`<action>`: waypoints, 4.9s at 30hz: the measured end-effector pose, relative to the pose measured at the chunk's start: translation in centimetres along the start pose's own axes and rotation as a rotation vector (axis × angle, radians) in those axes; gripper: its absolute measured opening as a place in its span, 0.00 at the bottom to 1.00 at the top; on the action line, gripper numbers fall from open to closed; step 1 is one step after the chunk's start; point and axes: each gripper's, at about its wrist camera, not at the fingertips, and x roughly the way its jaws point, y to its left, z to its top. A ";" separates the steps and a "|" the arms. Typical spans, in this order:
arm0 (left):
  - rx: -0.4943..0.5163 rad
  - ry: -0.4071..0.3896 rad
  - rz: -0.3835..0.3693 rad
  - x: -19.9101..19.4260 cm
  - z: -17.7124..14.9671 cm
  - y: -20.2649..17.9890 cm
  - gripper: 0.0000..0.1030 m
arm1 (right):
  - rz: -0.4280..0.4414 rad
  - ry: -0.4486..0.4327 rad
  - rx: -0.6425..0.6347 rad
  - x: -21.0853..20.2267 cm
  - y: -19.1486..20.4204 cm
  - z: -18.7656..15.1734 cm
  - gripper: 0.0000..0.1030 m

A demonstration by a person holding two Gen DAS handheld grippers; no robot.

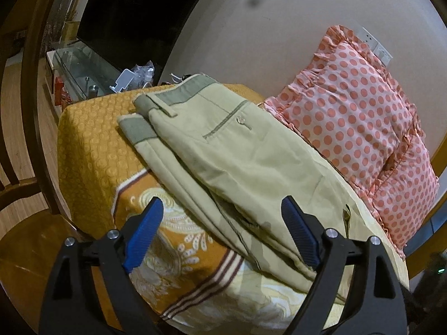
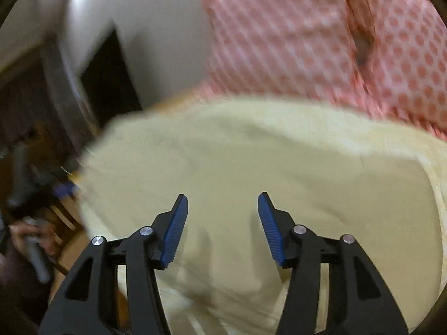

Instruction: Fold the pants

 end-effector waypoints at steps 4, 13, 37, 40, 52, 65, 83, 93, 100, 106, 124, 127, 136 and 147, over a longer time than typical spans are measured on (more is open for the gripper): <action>0.009 -0.008 0.047 0.7 1.0 -0.1 0.83 | 0.026 -0.016 -0.018 -0.3 0.7 -0.1 0.57; -0.055 0.001 -0.006 0.7 3.5 0.7 0.65 | 0.076 -0.030 -0.006 0.1 0.4 0.2 0.66; -0.223 0.058 0.044 -1.1 1.1 3.2 0.64 | 0.099 -0.032 -0.030 0.0 0.6 0.0 0.76; -0.285 0.072 0.050 -0.6 1.5 4.9 0.63 | 0.100 -0.033 -0.030 0.0 0.6 0.0 0.76; -0.382 0.059 0.027 -0.5 2.7 6.3 0.65 | 0.109 -0.037 -0.032 0.0 0.6 0.0 0.77; -0.411 0.118 -0.137 2.8 5.1 5.9 0.84 | 0.117 -0.041 -0.027 0.1 0.6 0.0 0.78; 0.473 -0.051 -0.141 -0.5 6.0 -20.6 0.06 | -0.006 -0.318 0.184 -10.5 -8.6 -1.9 0.79; 1.207 0.356 -0.565 0.9 -19.3 -35.8 0.07 | -0.050 -0.403 0.572 -14.6 -18.8 -5.6 0.79; 1.078 0.328 -0.657 -1.9 -16.0 -33.0 0.35 | 0.111 -0.333 0.624 -12.4 -20.8 -4.4 0.77; 0.666 0.309 -0.526 3.3 -3.7 -28.5 0.60 | 0.073 -0.121 0.566 -7.2 -20.6 -2.1 0.56; 0.555 0.635 -0.411 17.3 -2.3 -27.7 0.29 | 0.161 0.022 0.394 -4.2 -22.2 1.7 0.17; 0.534 0.643 -0.449 17.1 -1.7 -28.1 0.15 | 0.189 -0.001 0.400 -5.3 -22.2 2.0 0.13; 0.620 0.452 -0.412 22.1 1.1 -36.1 0.11 | 0.065 -0.152 0.433 -4.7 -27.3 10.0 0.09; 0.572 0.431 -0.521 17.8 1.5 -34.3 0.48 | 0.132 -0.184 0.501 -7.6 -26.9 6.9 0.62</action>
